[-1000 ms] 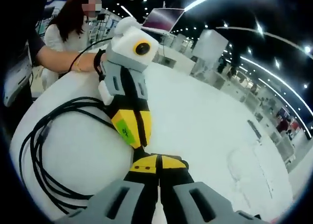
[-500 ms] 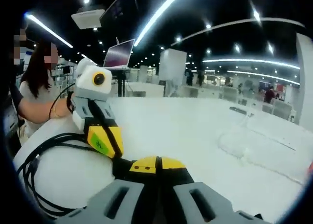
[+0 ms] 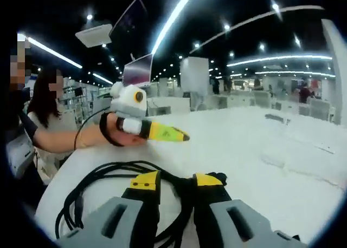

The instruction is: Coil the Type-C to USB data cable on the desktop and secure it with Velcro straps.

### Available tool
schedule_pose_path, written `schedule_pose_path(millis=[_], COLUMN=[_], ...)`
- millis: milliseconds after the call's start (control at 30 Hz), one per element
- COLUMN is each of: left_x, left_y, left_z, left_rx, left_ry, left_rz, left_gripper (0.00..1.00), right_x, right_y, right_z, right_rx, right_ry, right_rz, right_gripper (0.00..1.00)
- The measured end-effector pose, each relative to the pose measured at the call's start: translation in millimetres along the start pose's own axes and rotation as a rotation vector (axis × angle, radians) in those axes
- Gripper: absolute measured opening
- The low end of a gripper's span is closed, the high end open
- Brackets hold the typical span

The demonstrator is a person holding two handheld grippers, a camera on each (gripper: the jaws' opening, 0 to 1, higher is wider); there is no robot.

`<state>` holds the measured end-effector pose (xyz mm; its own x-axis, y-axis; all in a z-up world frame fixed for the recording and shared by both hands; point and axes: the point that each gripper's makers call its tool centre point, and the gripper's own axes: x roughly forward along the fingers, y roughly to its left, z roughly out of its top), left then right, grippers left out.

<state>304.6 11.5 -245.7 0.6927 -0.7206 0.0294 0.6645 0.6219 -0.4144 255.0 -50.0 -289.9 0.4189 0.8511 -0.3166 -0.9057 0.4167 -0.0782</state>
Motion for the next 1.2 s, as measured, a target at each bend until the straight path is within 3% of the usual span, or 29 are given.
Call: schedule_pose_path(millis=[67,133,200,233,400,600,667,700,767,867,933,1033,1100,1200], left_x=[-4.2,-7.8,-11.5,-13.2,-16.0,-21.0,-25.5,-30.4,-38.1,-63.5,-78.4,-95.4,-103.1,-109.2], left_y=[13.5,22.5,31.6,34.3,40.8,43.9,50.0,55.4,60.8,69.7,70.5,76.4,82.8,93.4], left_z=[8.0,12.9,21.3,25.1,30.1,41.5,48.3,53.5,62.7,90.4,105.9,117.0,120.0,119.1], left_rx=[-0.019,-0.054,-0.124,-0.145,-0.141,0.060,0.159,0.227,0.284,0.408,0.449,0.438,0.420,0.393], left_ry=[-0.036,-0.062,-0.112,-0.133,-0.160,-0.190,-0.204,-0.214,-0.243,-0.349,-0.421,-0.489,-0.507,-0.507], left_rz=[0.055,0.084,0.103,0.106,0.136,0.225,0.289,0.342,0.404,0.556,0.617,0.681,0.710,0.748], left_gripper=[0.11,0.11,0.11,0.11,0.11,0.11,0.11,0.11,0.11,0.13,0.17,0.18,0.20,0.21], right_x=[4.3,8.4,10.8,13.6,15.0,21.5,24.5,27.5,31.1,37.8,43.9,57.4,71.4,98.7], right_y=[0.8,-0.5,-9.1,-9.4,-13.5,-14.9,-16.3,-18.2,-20.5,-31.6,-39.8,-50.2,-59.1,-70.5], right_z=[3.3,0.9,-7.7,-2.8,-7.7,-0.1,3.4,11.1,21.1,41.2,57.1,76.3,86.5,100.7], right_rx=[-0.057,-0.060,-0.143,-0.099,-0.063,-0.082,-0.086,-0.076,-0.075,-0.072,-0.024,0.048,0.069,0.178], right_ry=[0.003,0.042,0.120,0.068,0.082,0.089,0.082,0.041,0.012,-0.041,-0.099,-0.165,-0.182,-0.225], right_rz=[-0.023,-0.034,-0.076,-0.083,-0.078,-0.094,-0.100,-0.108,-0.112,-0.166,-0.196,-0.230,-0.256,-0.277], right_gripper=[0.24,0.22,0.21,0.21,0.14,0.06,0.06,0.05,0.05,0.05,0.05,0.05,0.05,0.05])
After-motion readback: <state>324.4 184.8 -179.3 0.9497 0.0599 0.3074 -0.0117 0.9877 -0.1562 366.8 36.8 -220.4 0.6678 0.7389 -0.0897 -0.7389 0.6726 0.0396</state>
